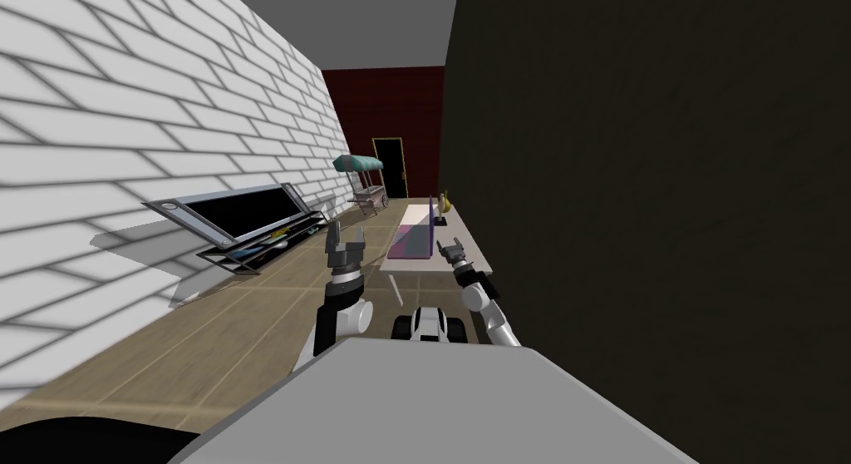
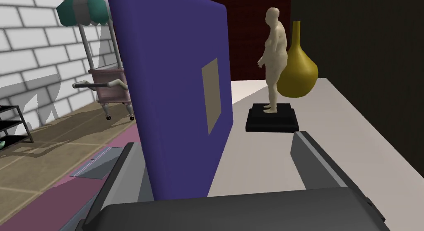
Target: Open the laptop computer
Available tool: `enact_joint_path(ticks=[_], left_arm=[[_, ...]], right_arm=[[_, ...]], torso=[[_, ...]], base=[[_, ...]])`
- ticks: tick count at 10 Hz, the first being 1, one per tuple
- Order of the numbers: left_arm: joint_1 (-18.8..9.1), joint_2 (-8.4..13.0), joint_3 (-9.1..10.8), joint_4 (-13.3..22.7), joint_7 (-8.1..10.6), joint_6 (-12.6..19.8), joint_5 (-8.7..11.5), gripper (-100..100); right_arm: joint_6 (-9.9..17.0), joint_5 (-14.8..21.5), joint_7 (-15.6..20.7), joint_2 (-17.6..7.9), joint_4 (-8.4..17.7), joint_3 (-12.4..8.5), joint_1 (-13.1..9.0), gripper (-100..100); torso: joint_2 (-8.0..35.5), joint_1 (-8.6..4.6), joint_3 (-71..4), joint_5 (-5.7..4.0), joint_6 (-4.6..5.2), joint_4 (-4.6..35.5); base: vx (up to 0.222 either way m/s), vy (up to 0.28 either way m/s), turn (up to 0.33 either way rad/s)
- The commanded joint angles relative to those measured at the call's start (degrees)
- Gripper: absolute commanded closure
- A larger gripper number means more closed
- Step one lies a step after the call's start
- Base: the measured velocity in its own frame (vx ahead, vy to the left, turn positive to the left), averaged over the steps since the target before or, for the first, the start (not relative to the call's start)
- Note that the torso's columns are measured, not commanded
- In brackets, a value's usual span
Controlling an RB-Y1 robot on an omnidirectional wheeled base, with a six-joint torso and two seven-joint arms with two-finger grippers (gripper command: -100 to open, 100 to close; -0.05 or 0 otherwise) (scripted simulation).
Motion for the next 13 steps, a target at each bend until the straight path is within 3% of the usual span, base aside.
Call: enact_joint_path(ticks=[1, 5, 9, 11, 13], left_arm=[[0.0, 0.0, 0.0, 0.0, 0.0, 0.0, 0.0, 0], [0.0, 0.0, 0.0, 0.0, 0.0, 0.0, 0.0, 0], [0.0, 0.0, -0.01, 0.0, 0.0, 0.0, 0.0, 0], [0.0, 0.0, -0.01, 0.0, 0.0, 0.0, 0.0, 0], [0.0, 0.0, -0.01, 0.0, 0.0, 0.0, 0.0, 0]], right_arm=[[2.7, -4.5, -4.4, 1.7, 2.4, 1.2, -2.1, -100], [5.5, -9.5, -9.1, 6.1, 5.2, 2.8, -4.3, -100], [6.9, -12.1, -11.6, 11.8, 6.6, 3.6, -5.4, -100], [6.8, -12.1, -11.5, 12.0, 6.6, 3.7, -5.4, -100], [9.0, -12.1, -12.0, 12.5, 6.8, 2.4, -6.5, -100]], torso=[[0.1, -0.02, 0.0, -0.01, 0.0, 0.0], [0.1, 0.11, 0.1, 0.03, -0.01, 0.0], [0.1, 0.1, 0.0, 0.03, 0.0, 0.0], [0.1, 0.1, 0.0, 0.03, 0.0, 0.0], [0.0, 0.16, 0.0, 0.04, 0.01, 0.0]], base=[[0.024, -0.098, 0.034], [0.02, -0.072, 0.03], [0.012, -0.043, 0.016], [0.003, -0.011, 0.004], [0.032, 0.046, -0.095]])
